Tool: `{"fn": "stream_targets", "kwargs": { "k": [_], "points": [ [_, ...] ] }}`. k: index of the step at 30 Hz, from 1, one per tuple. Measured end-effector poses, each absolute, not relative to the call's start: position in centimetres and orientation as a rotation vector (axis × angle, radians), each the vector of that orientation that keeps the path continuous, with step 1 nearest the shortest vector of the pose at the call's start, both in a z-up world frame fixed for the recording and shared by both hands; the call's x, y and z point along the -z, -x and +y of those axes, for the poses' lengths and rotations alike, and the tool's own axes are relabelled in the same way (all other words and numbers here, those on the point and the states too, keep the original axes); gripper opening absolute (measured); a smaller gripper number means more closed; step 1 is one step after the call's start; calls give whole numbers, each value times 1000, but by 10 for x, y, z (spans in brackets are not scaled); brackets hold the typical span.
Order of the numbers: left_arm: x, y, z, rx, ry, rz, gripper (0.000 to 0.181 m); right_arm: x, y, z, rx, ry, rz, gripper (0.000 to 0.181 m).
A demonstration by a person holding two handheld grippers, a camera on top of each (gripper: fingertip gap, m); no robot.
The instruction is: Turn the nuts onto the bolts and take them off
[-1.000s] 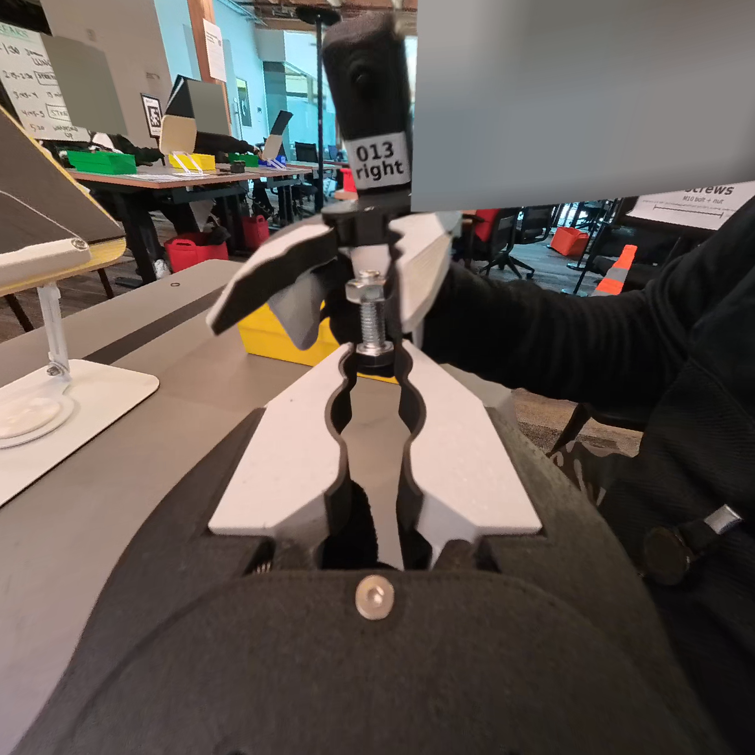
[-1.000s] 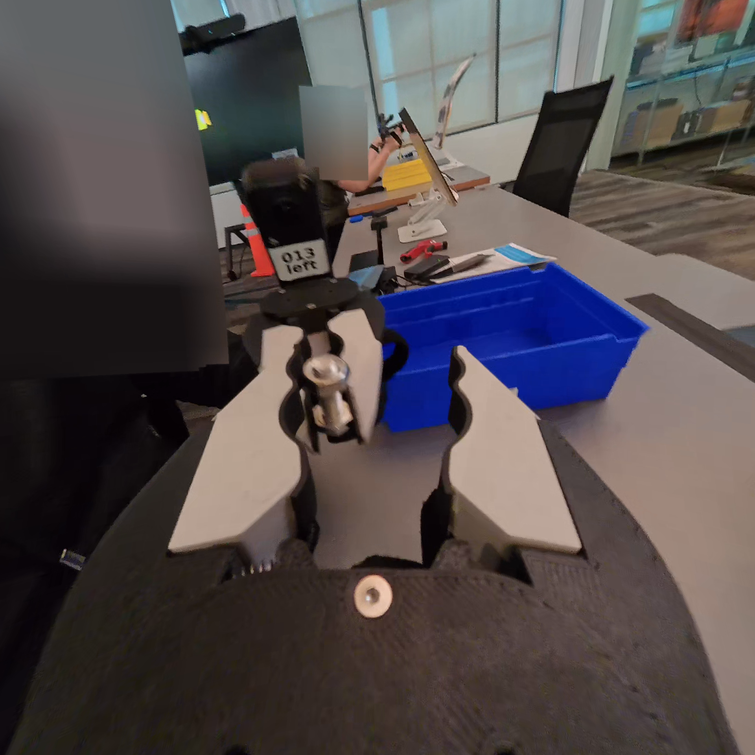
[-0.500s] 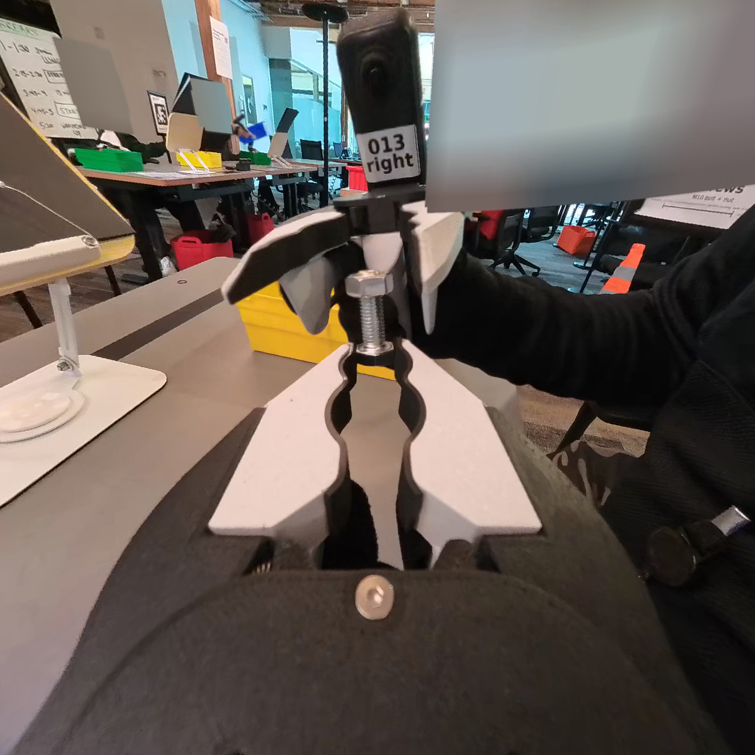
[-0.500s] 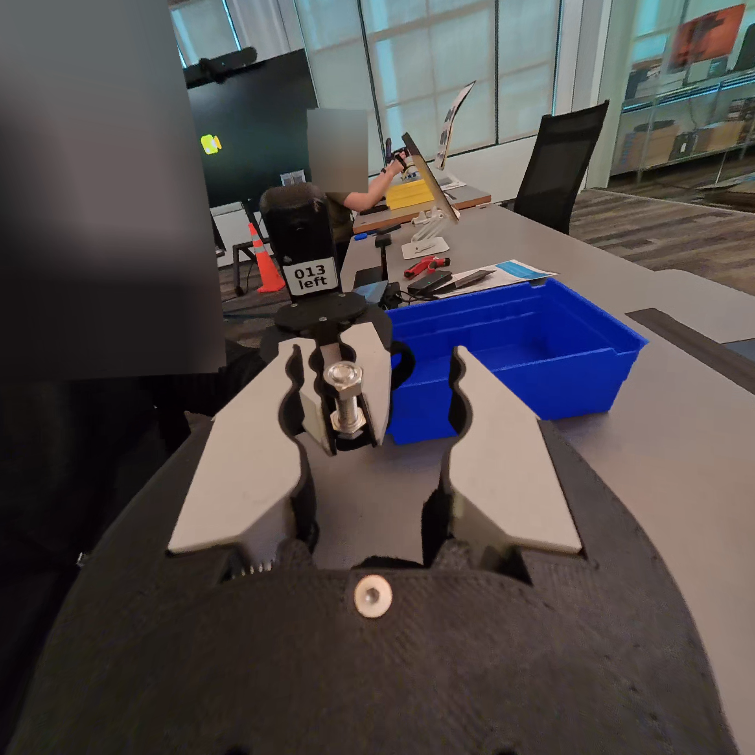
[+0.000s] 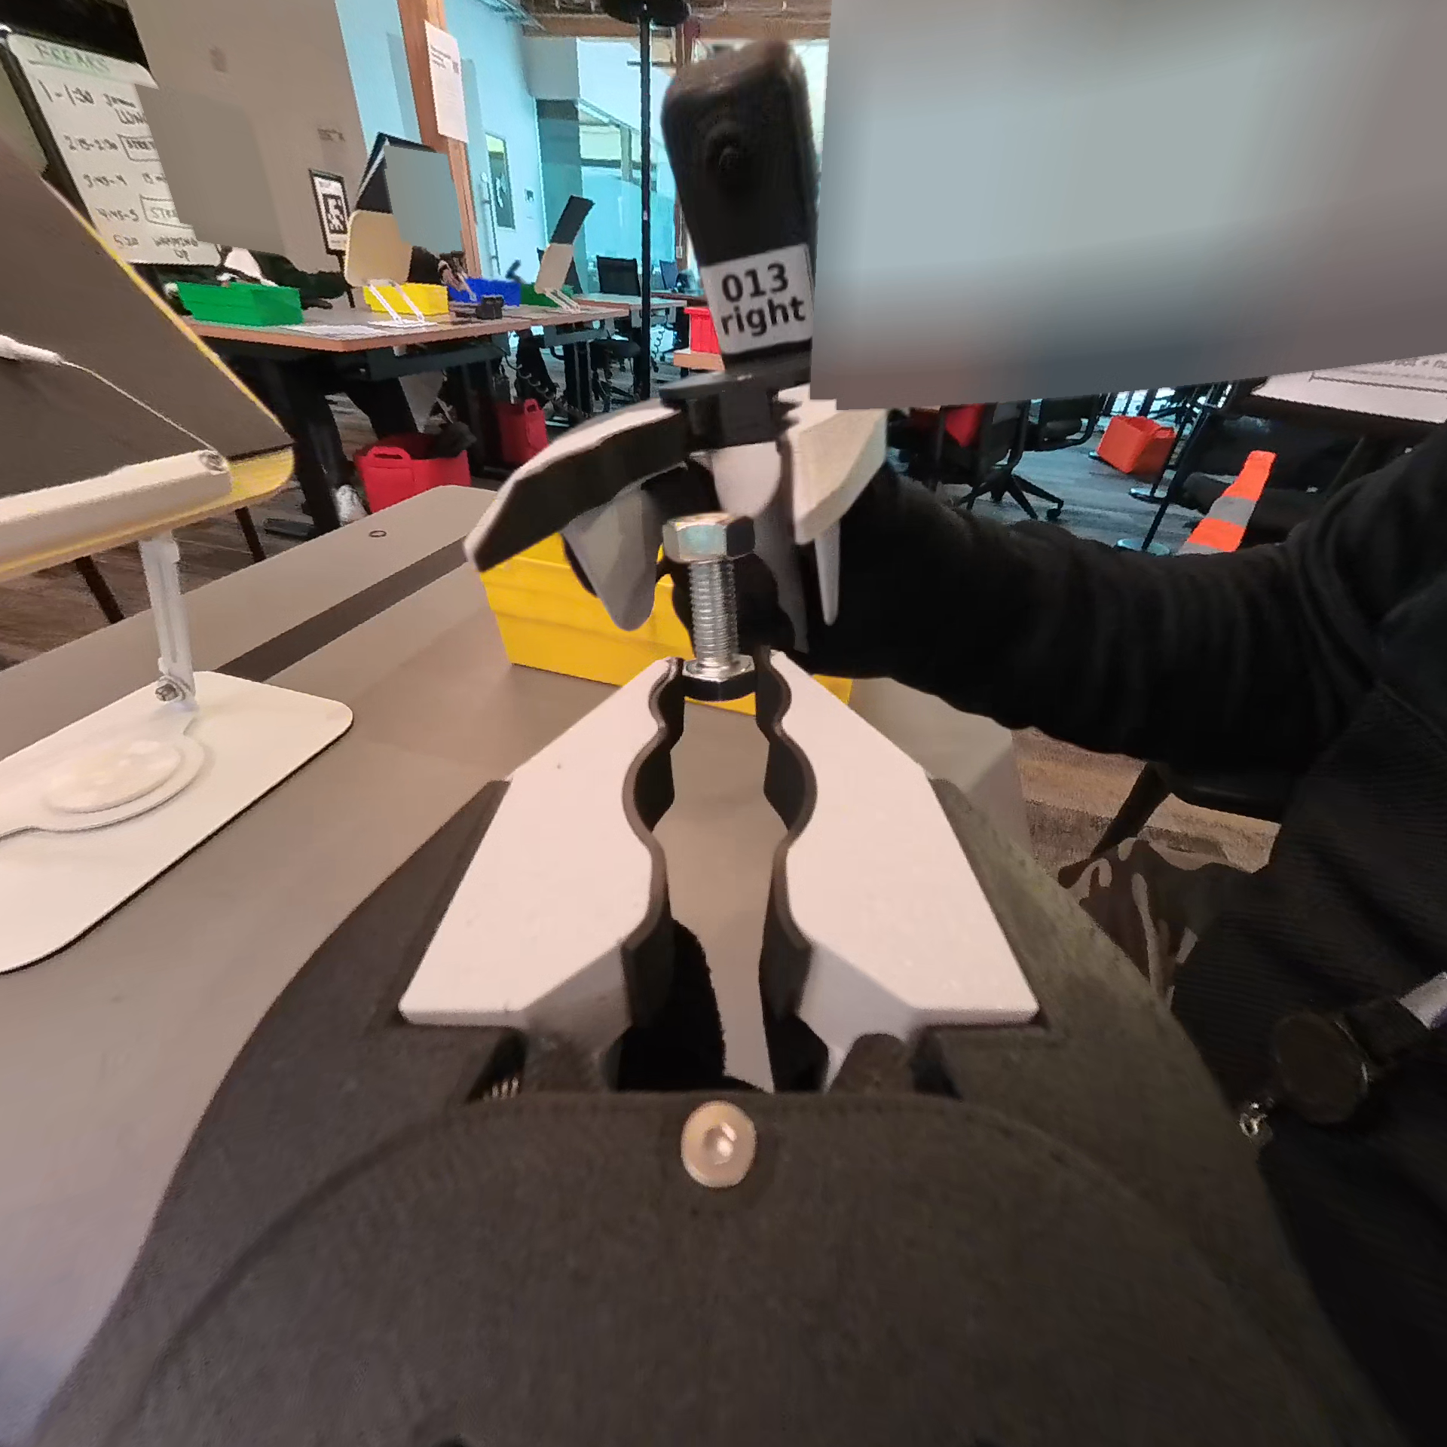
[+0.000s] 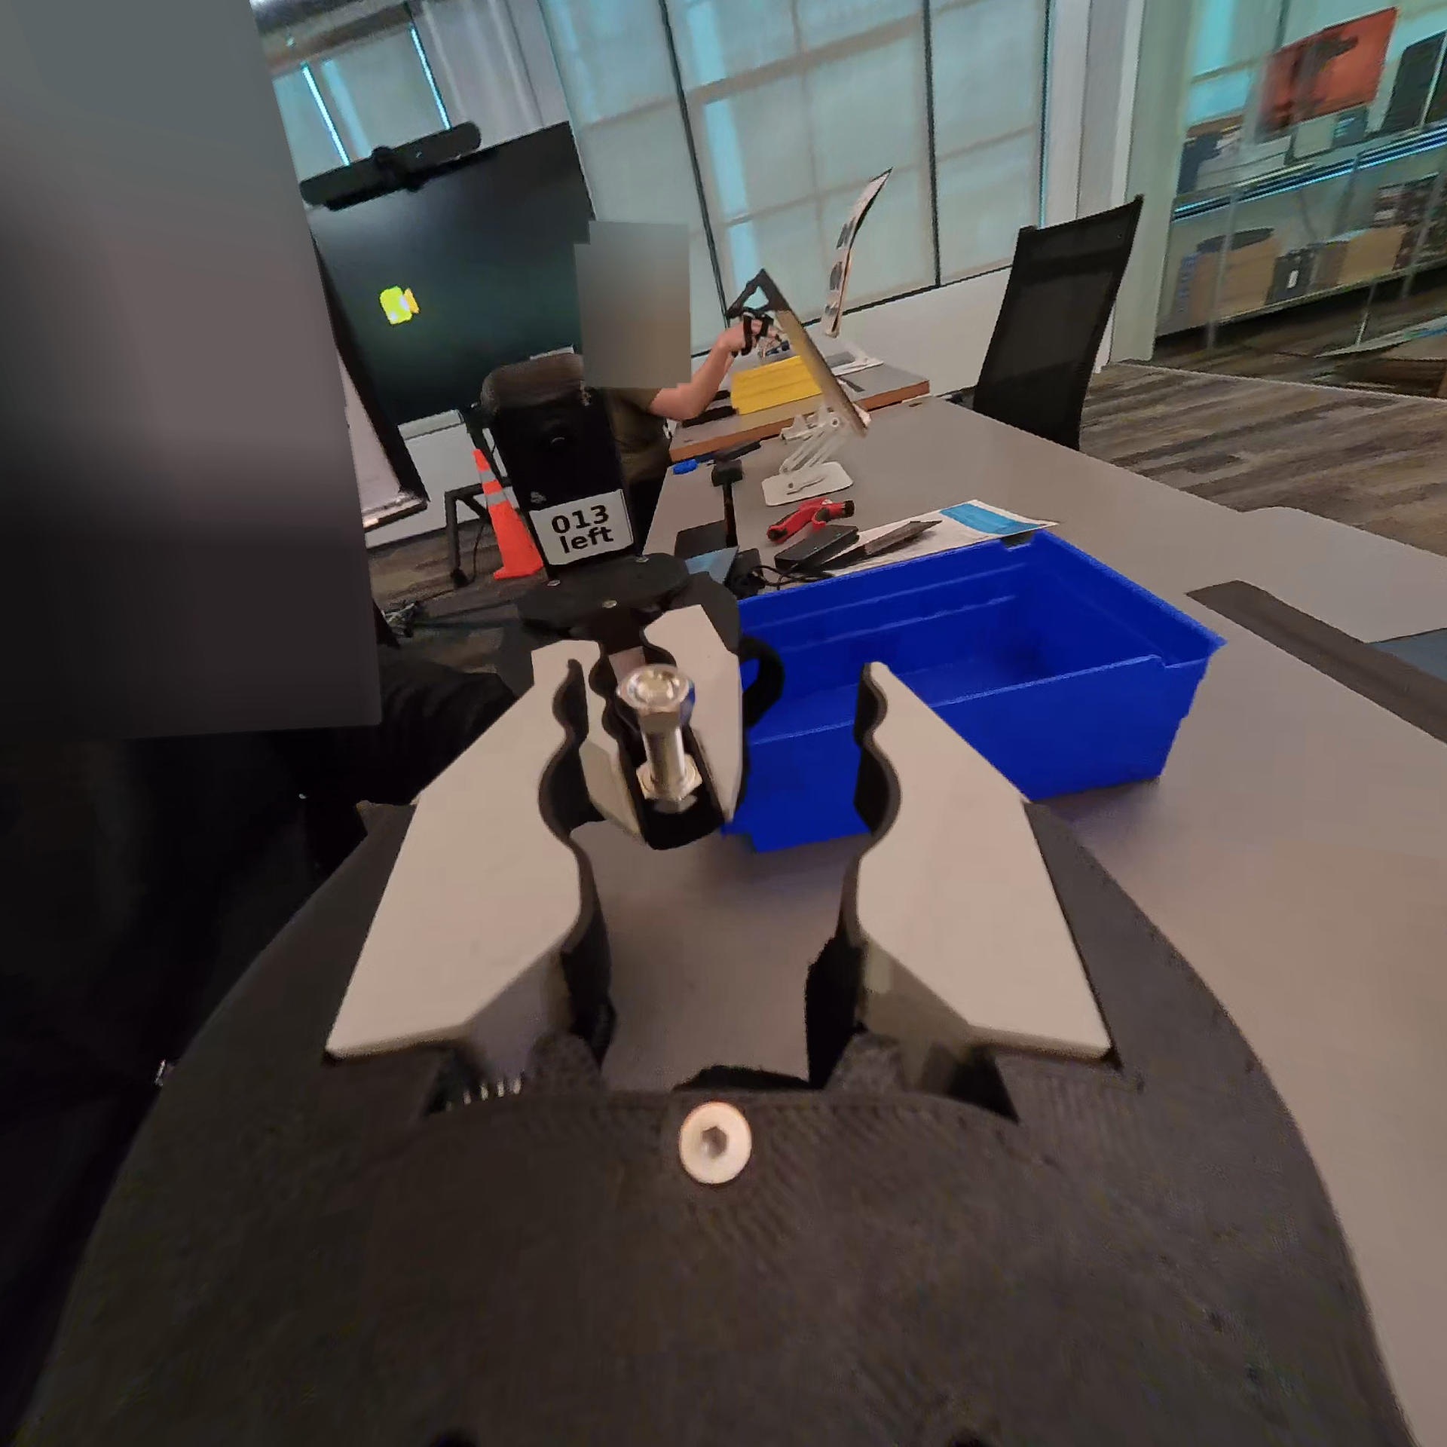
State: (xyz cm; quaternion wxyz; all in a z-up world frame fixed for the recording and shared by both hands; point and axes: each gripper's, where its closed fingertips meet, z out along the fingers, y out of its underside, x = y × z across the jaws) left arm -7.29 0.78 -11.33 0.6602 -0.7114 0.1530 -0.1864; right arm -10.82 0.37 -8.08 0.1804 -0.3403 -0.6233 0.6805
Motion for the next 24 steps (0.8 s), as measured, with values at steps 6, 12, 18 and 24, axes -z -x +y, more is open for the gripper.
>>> {"fn": "stream_targets", "kwargs": {
  "k": [6,12,18,24],
  "points": [
    [101,78,2,421,1572,335,16,97,114,36,-1862,1087,-1710,51],
    [104,81,5,387,1595,329,16,83,107,39,-1902,1046,-1688,64],
    [106,74,5,403,1593,343,16,77,110,9,-1915,986,-1734,66],
    [99,81,2,390,1577,332,16,88,109,46,-1898,1099,-1666,54]
  ]
}}
